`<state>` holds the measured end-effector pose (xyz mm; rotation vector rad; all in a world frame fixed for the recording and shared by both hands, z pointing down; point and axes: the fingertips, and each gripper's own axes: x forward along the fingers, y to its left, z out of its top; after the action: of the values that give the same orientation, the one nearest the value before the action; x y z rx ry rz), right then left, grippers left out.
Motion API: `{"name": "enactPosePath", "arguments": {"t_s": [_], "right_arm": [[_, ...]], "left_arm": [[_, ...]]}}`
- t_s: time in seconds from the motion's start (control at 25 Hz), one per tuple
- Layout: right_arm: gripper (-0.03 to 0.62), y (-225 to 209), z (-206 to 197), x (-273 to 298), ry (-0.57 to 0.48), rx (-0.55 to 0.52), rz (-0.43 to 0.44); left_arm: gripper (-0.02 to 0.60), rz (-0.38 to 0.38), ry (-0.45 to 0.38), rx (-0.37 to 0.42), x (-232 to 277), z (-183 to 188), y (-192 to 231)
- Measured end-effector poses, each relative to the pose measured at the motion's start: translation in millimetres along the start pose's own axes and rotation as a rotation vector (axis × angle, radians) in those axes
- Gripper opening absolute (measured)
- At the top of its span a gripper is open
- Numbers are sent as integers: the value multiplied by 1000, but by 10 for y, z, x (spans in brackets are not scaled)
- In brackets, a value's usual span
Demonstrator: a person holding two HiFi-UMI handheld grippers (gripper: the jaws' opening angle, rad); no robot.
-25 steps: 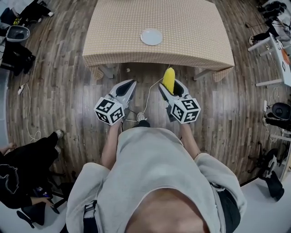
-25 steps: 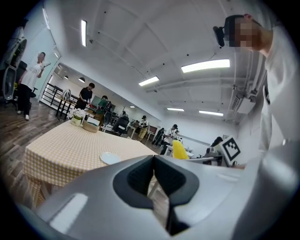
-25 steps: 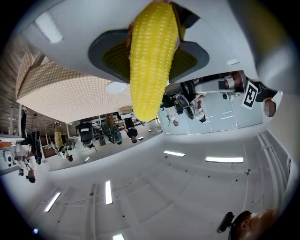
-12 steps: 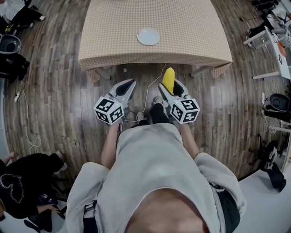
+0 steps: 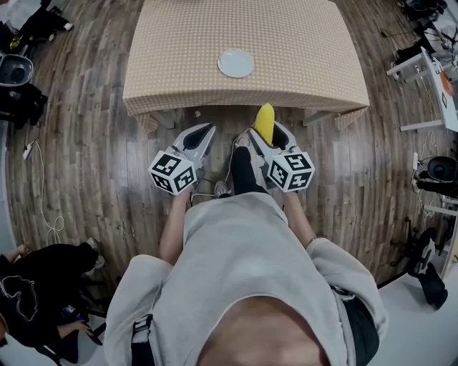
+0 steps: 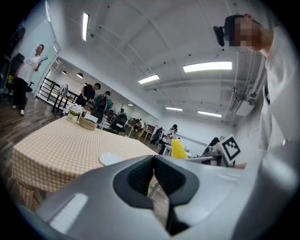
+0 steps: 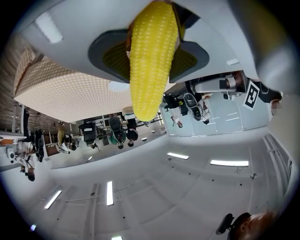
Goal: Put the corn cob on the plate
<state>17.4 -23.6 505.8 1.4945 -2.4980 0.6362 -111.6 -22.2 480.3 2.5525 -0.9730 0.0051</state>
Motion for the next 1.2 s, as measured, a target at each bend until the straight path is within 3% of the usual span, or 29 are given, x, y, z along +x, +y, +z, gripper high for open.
{"name": "enactPosePath", "arguments": {"t_s": [0.48, 0.92, 1.2], "right_arm": [[262, -663, 427, 1045, 32, 23, 62], [261, -1337, 1158, 1974, 16, 15, 140], [262, -1617, 1382, 2423, 19, 28, 164]], "left_arm": [[8, 52, 31, 3, 979, 393, 763], [8, 111, 3, 13, 2024, 956, 1381], [8, 149, -1, 11, 2335, 1123, 1745]]}}
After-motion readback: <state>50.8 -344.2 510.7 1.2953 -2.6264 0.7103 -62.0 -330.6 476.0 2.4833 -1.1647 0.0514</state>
